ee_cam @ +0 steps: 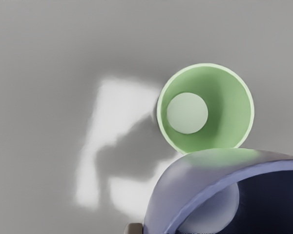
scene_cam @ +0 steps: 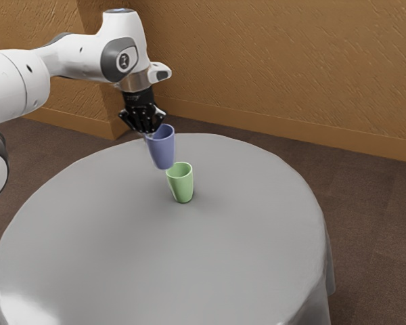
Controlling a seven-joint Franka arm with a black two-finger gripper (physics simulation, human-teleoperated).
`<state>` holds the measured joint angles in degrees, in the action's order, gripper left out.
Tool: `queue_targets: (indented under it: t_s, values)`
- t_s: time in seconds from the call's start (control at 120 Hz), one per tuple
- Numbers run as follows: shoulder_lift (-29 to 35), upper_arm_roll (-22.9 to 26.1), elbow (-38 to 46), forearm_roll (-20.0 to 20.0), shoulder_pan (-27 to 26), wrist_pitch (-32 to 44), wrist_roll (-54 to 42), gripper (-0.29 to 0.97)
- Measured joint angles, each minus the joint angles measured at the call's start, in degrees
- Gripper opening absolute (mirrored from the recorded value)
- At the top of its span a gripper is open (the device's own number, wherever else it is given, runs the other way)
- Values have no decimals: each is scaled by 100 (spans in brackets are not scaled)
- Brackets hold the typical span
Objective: Place the left cup onto the right cup
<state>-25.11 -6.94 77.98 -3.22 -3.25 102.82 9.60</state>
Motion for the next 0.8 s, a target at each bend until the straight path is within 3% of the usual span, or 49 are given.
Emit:
queue_targets:
  t_s: [0.8]
  values:
    - [-840, 53, -1036, 0, 9, -26, -27, -11]
